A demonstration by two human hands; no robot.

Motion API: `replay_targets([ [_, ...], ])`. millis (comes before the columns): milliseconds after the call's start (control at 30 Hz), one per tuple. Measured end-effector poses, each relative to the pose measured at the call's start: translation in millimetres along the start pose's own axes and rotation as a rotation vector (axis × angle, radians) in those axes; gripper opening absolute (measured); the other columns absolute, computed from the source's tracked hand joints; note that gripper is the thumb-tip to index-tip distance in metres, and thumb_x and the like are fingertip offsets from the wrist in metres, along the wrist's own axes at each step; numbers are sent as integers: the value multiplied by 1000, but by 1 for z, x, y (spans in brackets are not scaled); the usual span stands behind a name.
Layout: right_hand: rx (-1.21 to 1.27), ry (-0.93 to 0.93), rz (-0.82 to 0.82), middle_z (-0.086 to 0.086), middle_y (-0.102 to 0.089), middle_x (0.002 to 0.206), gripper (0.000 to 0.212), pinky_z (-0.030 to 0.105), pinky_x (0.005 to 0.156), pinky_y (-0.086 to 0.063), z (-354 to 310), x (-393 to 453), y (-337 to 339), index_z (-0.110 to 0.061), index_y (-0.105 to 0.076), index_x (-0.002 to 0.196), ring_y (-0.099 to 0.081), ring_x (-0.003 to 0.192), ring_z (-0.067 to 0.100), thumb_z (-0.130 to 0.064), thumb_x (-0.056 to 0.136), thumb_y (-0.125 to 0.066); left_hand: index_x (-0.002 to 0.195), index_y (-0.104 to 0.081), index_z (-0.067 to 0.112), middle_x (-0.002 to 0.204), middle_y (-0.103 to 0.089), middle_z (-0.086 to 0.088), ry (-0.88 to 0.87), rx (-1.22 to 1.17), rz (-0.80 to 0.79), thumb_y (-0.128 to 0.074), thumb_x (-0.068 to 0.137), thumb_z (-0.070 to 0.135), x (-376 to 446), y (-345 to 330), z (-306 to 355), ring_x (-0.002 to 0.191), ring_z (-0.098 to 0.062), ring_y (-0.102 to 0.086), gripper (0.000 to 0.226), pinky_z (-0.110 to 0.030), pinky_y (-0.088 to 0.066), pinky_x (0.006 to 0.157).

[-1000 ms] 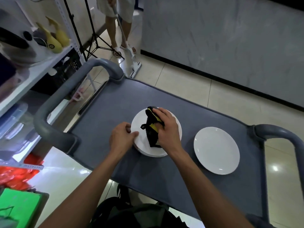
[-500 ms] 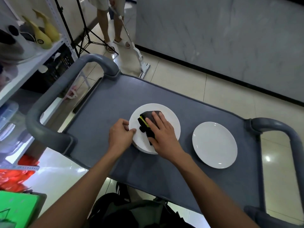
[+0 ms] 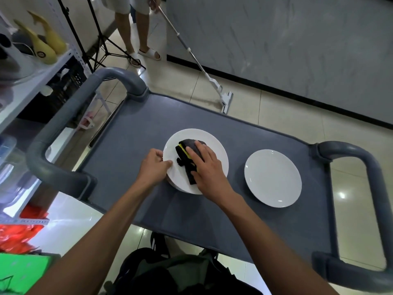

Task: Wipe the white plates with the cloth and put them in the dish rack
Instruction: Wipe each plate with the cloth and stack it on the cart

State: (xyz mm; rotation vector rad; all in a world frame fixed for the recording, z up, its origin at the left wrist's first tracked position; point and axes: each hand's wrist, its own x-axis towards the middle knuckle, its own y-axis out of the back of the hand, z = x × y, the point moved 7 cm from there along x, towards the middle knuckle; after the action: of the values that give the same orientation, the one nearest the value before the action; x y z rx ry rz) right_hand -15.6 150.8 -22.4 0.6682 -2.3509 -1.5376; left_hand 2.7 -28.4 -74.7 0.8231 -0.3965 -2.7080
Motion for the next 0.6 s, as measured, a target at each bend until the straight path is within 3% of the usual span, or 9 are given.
replay_targets([
  [67, 18, -21, 16, 5, -14, 165, 75, 47, 117, -26, -3, -5, 2, -24, -28, 155, -14, 151, 29, -8, 90, -61, 98, -51, 17, 103, -68, -13, 26, -55, -36, -65, 89, 13, -2, -2, 2, 94, -31, -68, 17, -54, -60, 78],
  [200, 57, -35, 41, 3, -13, 165, 73, 45, 118, -25, -8, -13, 5, -25, -28, 156, -13, 151, 26, -10, 92, -60, 105, -52, 15, 105, -67, -14, 40, -201, -134, -57, 93, 1, -8, -8, 14, 78, -23, -68, 19, -32, -55, 47],
  [300, 60, -31, 49, 3, -14, 165, 71, 47, 118, -25, -13, -16, 6, -25, -30, 155, -12, 151, 26, -9, 92, -59, 107, -65, 18, 103, -72, -12, 31, -249, -261, -52, 94, -4, -14, -13, 20, 78, -22, -72, 29, -32, -57, 53],
  [433, 29, 5, 57, 4, -19, 164, 65, 49, 114, -28, -20, -19, 2, -24, -36, 153, -15, 151, 26, -5, 93, -54, 120, -67, 16, 109, -73, -17, 55, -300, -393, -53, 94, -5, -19, -17, 19, 86, -29, -72, 36, -36, -60, 62],
  [600, -36, 84, 80, 10, -30, 160, 69, 51, 103, -40, -33, -7, 0, -21, -45, 148, -29, 146, 34, 2, 84, -53, 118, -67, 18, 106, -73, -17, 40, -313, -478, -50, 93, -10, -19, -17, 19, 91, -35, -71, 41, -52, -61, 80],
])
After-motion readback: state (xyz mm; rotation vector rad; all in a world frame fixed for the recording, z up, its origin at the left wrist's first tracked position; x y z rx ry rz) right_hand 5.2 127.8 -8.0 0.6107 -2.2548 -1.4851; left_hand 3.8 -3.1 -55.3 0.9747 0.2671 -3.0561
